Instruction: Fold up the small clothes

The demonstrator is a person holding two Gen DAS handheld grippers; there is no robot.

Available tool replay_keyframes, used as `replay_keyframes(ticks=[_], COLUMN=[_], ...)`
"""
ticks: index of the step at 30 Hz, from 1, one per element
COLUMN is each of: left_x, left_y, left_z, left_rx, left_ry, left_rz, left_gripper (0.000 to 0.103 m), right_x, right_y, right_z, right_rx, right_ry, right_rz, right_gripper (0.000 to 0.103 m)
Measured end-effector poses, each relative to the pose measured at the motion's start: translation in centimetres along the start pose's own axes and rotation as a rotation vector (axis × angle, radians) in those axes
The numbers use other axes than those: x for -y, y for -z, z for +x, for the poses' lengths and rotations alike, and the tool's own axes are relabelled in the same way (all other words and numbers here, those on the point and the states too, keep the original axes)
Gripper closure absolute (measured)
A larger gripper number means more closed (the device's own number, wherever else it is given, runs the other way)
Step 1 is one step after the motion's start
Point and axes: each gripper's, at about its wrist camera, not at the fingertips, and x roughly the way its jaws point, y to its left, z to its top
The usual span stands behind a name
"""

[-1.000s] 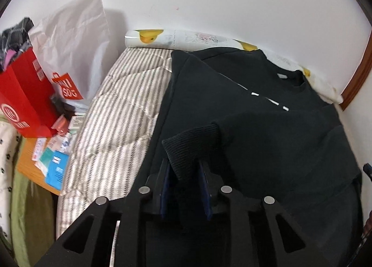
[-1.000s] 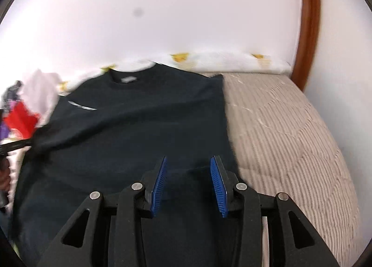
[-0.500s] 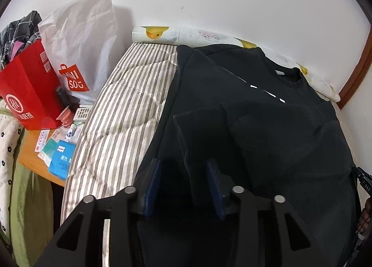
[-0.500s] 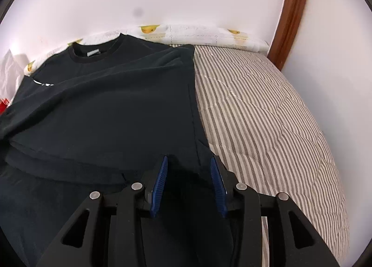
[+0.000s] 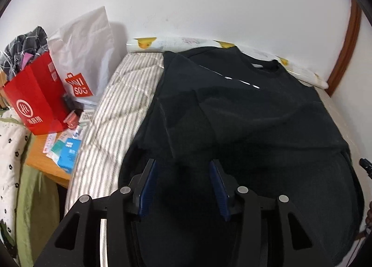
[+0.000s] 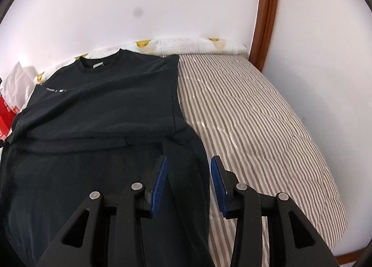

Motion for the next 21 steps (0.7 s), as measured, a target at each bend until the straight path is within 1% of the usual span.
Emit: replay_keyframes(ticks=[1, 4, 11, 14, 16, 19, 20, 21], left_x=[0.1, 0.6, 0.9, 1.0, 1.1, 1.0, 0.9, 0.7], left_y=[0.2, 1.2, 3.3, 4.4, 5.0, 5.9, 6.2, 6.4], left_z=[-0.3, -1.4, -3.2, -4.2, -4.7, -5.4, -5.5, -5.6], left_rx=[0.001, 0.023, 0.016, 0.019, 0.026, 0.032, 0.031, 0.028], left_ry=[0.009, -0.026, -0.007, -0.002, -0.004, -0.008, -0.011, -0.012], left_rz=[-0.005, 0.013, 0.012, 0.010, 0.015, 0.012, 0.007, 0.003], left_gripper=[0.059, 0.059, 0.059, 0.059, 0.059, 0.059, 0.059, 0.058], right_x=[0.1, 0.2, 1.2, 1.7, 1.8, 2.1, 2.2, 2.3], right_y=[0.4, 1.6, 4.7, 5.6, 6.3, 6.9, 7.2, 7.4], right_z=[-0.4, -1.3, -2.8, -3.7, -4.6, -5.6, -5.7, -5.8], right_rx=[-0.003, 0.002, -0.046, -0.033, -0.006, 0.015, 0.015, 0.013], right_ry=[-0.001, 0.007, 0.001, 0.007, 0.019, 0.019, 0.014, 0.008], right_rz=[-0.001, -0.004, 0.002, 0.011, 0.013, 0.027, 0.031, 0.033], right_gripper=[0.065, 0.065, 0.065, 0.065, 0.064, 0.058, 0.055, 0.053])
